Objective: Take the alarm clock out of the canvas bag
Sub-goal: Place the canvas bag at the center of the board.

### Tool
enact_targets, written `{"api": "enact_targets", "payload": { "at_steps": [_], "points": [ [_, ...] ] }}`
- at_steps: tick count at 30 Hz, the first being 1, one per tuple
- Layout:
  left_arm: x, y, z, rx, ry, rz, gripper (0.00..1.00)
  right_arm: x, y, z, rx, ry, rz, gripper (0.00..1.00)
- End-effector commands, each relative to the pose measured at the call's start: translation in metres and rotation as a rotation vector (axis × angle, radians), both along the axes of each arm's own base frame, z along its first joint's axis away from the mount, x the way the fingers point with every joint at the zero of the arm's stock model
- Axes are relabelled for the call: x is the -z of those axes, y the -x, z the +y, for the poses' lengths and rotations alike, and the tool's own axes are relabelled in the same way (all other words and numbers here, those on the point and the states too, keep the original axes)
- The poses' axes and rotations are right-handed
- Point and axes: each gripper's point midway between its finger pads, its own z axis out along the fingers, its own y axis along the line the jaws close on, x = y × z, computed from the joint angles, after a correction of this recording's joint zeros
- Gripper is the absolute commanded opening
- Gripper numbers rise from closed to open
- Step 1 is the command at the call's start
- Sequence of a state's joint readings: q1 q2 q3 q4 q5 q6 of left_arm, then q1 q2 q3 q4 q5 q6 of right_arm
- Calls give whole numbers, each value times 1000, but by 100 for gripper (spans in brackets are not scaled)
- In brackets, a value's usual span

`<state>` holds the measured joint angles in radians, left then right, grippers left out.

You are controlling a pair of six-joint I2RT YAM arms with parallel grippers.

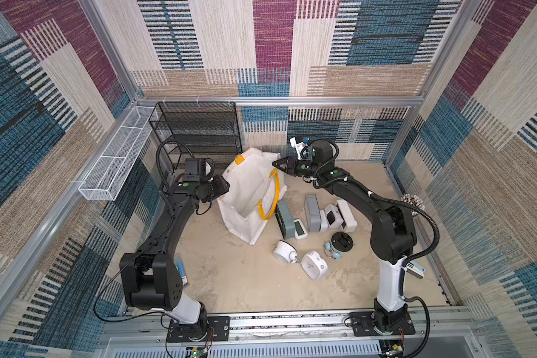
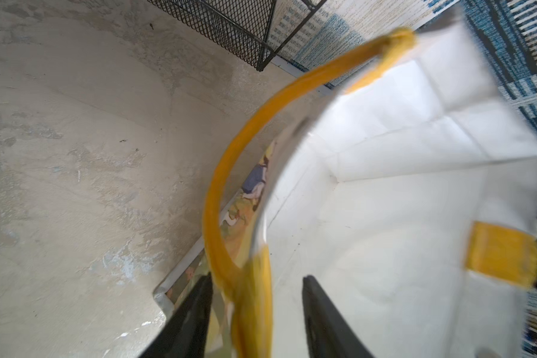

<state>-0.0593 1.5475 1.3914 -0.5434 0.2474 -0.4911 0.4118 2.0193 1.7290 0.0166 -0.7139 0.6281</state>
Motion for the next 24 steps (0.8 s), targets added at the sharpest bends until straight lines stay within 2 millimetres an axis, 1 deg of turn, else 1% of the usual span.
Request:
{"api": "enact_targets", "payload": {
  "at_steps": [1,2,3,4,5,8,12,18,21,24],
  "points": [
    [-10,3,2,8,-23,-29,79,-9,-2,-4,10,17,-51,59],
    [-12,4,4,0,-28,-36,91,-13,-2,-6,17,20,-64,67],
    [-14,6,6,-4,-33,-43,99,-15,-3,-8,24,26,-71,77],
    [-16,8,7,-10,-40,-51,100,-19,-4,-11,39,35,-83,85],
    [-20,10,10,-20,-52,-61,100,-21,-5,-15,57,45,-91,91],
    [-31,18,21,-63,-96,-98,100,-27,-6,-26,97,73,-115,99],
    [-46,31,36,-119,-152,-145,100,-38,-6,-41,148,110,-152,100],
    [-76,59,62,-233,-240,-263,100,-50,-2,-73,255,197,-222,100],
    [-85,79,77,-298,-292,-301,100,-60,4,-96,323,253,-279,100],
    [-83,98,96,-369,-363,-297,100,-63,18,-124,414,342,-352,100]
  ]
}}
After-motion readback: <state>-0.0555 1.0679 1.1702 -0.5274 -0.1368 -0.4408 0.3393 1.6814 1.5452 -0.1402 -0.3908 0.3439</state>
